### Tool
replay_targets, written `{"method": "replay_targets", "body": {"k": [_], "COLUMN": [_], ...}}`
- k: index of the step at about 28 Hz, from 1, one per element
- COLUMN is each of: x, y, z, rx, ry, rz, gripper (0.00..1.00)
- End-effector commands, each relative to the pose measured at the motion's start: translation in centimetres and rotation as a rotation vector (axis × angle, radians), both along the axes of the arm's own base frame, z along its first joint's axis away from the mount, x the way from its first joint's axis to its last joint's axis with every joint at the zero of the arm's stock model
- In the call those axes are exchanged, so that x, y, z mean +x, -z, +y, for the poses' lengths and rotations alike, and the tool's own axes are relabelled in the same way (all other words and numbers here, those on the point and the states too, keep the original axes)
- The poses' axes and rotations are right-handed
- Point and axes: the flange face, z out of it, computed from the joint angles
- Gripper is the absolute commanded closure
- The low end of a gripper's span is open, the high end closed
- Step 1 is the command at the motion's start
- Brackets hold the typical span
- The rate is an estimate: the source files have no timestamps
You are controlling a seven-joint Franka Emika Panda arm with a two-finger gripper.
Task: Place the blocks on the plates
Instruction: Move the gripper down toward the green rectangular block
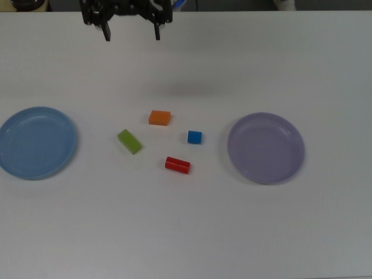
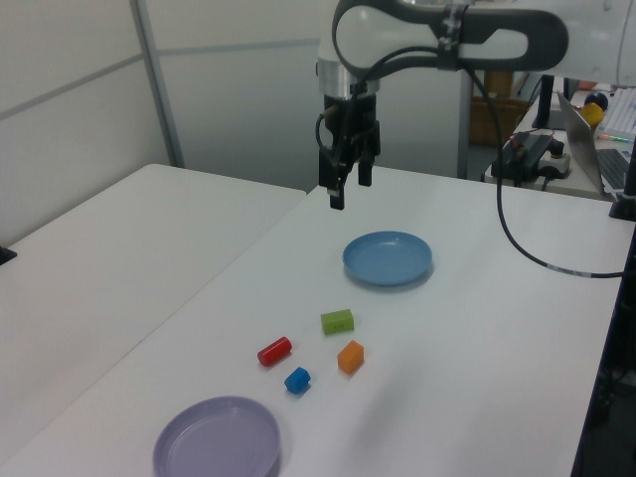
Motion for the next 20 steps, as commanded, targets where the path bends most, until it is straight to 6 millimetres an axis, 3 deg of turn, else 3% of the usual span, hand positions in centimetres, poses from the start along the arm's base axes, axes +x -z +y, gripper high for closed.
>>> {"method": "replay_targets", "body": {"k": [1,9,20], "x": [1.1,2.7,7.2], "y": [1.7,4.8,12.6], "z": [-1.0,-1.3,-2.5], "rx": [0.002,-0.005,-0.040], "ry": [-0.114,-0.260,-0.359], "rz": [0.004,0.028,-0.007], "gripper": [0.00,0.00,0.00]}}
